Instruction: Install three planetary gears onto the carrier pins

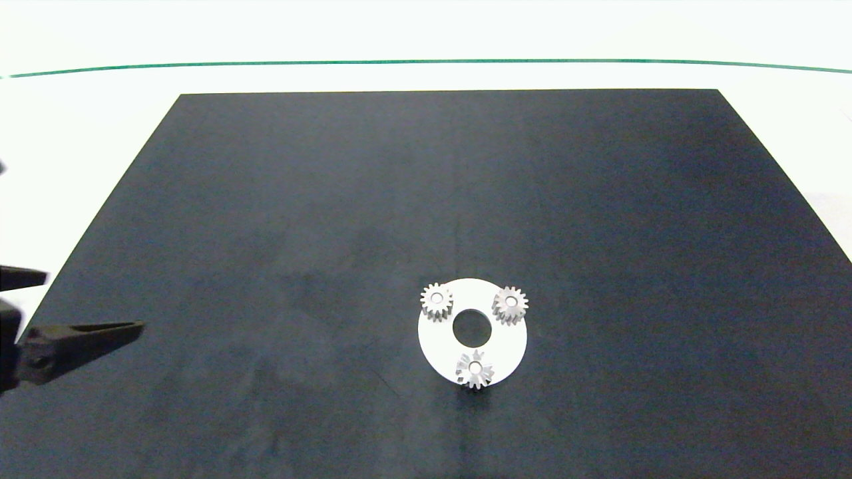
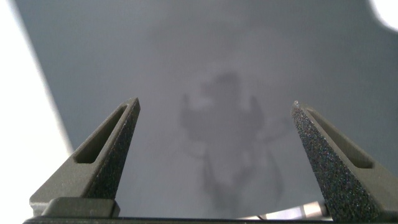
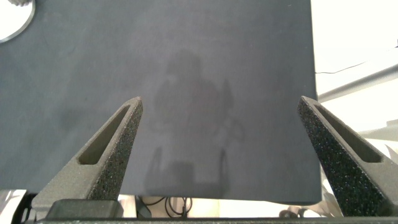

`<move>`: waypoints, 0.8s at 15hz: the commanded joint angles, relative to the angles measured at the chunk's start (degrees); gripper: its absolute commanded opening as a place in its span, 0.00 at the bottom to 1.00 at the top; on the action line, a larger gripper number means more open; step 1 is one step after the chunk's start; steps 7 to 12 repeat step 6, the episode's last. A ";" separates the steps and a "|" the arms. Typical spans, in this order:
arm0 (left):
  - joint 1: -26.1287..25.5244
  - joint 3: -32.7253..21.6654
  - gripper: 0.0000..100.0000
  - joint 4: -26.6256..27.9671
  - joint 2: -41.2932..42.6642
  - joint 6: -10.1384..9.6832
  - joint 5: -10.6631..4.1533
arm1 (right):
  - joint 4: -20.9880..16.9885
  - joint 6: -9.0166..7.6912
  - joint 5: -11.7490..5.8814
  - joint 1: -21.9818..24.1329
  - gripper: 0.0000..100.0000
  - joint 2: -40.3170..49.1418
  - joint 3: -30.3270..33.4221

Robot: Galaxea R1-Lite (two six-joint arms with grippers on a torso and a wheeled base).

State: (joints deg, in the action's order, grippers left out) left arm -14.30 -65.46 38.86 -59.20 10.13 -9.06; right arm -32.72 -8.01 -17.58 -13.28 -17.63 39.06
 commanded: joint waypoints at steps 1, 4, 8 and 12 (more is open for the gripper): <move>18.52 10.09 1.00 1.39 18.77 -0.37 0.36 | 0.29 -0.16 -0.18 6.86 1.00 -2.06 2.95; 20.19 18.71 1.00 1.48 30.28 -0.55 0.27 | 0.02 0.01 -0.09 9.67 1.00 -0.74 1.72; 20.28 25.30 1.00 1.21 39.77 -0.29 0.00 | 0.02 3.70 -0.26 10.99 1.00 0.66 1.02; 20.28 25.30 1.00 1.21 39.77 -0.29 0.00 | 0.02 3.70 -0.26 10.99 1.00 0.66 1.02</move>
